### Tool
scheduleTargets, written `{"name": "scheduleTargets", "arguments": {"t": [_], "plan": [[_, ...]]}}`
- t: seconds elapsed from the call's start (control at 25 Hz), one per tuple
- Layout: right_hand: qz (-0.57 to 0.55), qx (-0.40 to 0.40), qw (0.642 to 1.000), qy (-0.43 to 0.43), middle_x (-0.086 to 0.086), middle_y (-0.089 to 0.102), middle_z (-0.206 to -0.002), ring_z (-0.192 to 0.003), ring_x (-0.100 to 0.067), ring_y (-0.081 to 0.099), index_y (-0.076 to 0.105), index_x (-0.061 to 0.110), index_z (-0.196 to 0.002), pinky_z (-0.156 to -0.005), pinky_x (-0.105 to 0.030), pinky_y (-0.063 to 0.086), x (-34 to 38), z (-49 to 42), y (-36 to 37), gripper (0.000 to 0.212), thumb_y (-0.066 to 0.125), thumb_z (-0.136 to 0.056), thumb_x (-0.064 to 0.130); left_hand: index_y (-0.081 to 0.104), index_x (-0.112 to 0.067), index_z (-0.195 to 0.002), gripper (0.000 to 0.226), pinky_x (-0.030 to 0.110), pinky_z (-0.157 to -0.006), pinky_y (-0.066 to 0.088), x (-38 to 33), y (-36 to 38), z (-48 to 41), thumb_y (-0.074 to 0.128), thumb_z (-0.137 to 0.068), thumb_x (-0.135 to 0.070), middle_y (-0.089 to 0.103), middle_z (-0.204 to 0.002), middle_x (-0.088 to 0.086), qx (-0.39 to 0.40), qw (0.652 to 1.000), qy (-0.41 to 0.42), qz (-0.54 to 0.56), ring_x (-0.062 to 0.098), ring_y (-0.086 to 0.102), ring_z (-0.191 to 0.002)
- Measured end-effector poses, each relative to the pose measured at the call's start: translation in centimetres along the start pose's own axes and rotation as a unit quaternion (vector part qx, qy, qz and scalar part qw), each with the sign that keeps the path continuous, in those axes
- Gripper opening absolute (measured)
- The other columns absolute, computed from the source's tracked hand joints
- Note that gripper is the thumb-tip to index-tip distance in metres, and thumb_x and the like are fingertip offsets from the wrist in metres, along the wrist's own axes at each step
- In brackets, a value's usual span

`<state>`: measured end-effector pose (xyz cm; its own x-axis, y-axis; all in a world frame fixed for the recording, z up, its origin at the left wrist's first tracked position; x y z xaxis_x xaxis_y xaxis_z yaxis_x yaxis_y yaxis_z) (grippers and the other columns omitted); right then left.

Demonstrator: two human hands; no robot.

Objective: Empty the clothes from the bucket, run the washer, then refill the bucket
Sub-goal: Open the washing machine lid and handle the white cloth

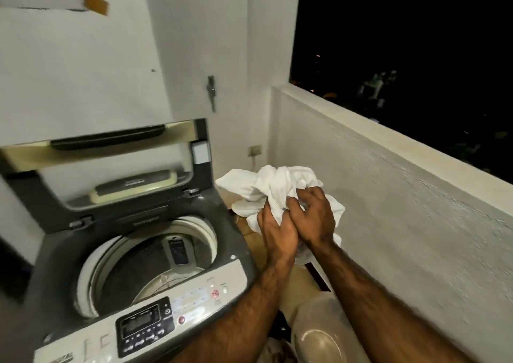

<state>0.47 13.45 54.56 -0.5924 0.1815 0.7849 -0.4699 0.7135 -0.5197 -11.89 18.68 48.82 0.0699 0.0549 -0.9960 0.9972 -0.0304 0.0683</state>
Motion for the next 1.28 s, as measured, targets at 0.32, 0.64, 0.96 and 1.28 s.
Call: {"name": "scheduleTargets", "arguments": {"t": [0.32,0.64,0.96,1.28], "plan": [[-0.025,0.176,0.977,-0.121,0.003,0.065,-0.121,-0.107,-0.022,0.064,0.074,0.021,-0.119,-0.089,-0.038,0.053,11.9,2.9,16.0,0.033,0.065,-0.094,0.041,0.045,-0.019,-0.144,0.051,0.040,-0.111,0.043,0.8,-16.7,-4.9,0.054,-0.096,-0.029,0.053,-0.141,0.003,-0.210,0.974,-0.033,0.075,0.021,0.053,-0.127],[0.010,0.344,0.928,-0.143,0.004,0.065,-0.123,-0.109,-0.020,0.063,0.074,0.021,-0.120,-0.093,-0.034,0.051,15.1,9.4,30.4,0.036,0.063,-0.095,0.043,0.045,-0.013,-0.145,0.051,0.038,-0.107,0.038,6.6,-29.1,-5.8,0.057,-0.095,-0.019,0.051,-0.140,0.012,-0.346,0.926,-0.140,0.051,0.032,0.048,-0.129],[-0.025,0.467,0.884,-0.011,-0.004,0.074,-0.107,-0.104,-0.023,0.066,0.076,0.008,-0.105,-0.098,-0.034,0.048,13.5,11.5,38.6,0.034,0.052,-0.103,0.032,0.040,-0.017,-0.148,0.062,0.047,-0.107,0.045,11.7,-32.5,-10.3,0.058,-0.092,-0.038,0.053,-0.141,0.015,-0.297,0.916,-0.264,0.050,0.036,0.054,-0.126],[0.003,0.418,0.907,-0.051,-0.002,0.075,-0.112,-0.104,-0.019,0.069,0.074,0.019,-0.113,-0.094,-0.037,0.056,12.7,9.1,38.4,0.024,0.054,-0.100,0.020,0.056,-0.014,-0.129,0.033,0.039,-0.100,0.051,10.8,-32.9,-15.3,0.055,-0.099,-0.027,0.057,-0.133,0.011,-0.261,0.935,-0.232,0.055,0.027,0.060,-0.115]]}}
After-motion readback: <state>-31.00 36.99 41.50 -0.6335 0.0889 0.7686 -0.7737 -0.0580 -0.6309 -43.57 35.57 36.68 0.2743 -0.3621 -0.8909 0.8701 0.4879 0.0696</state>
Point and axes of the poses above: each hand's wrist, its own z-axis away from the middle knuckle, its own y-axis out of the palm, x = y × z, the point moved 10 cm from there along -z, towards the middle knuckle
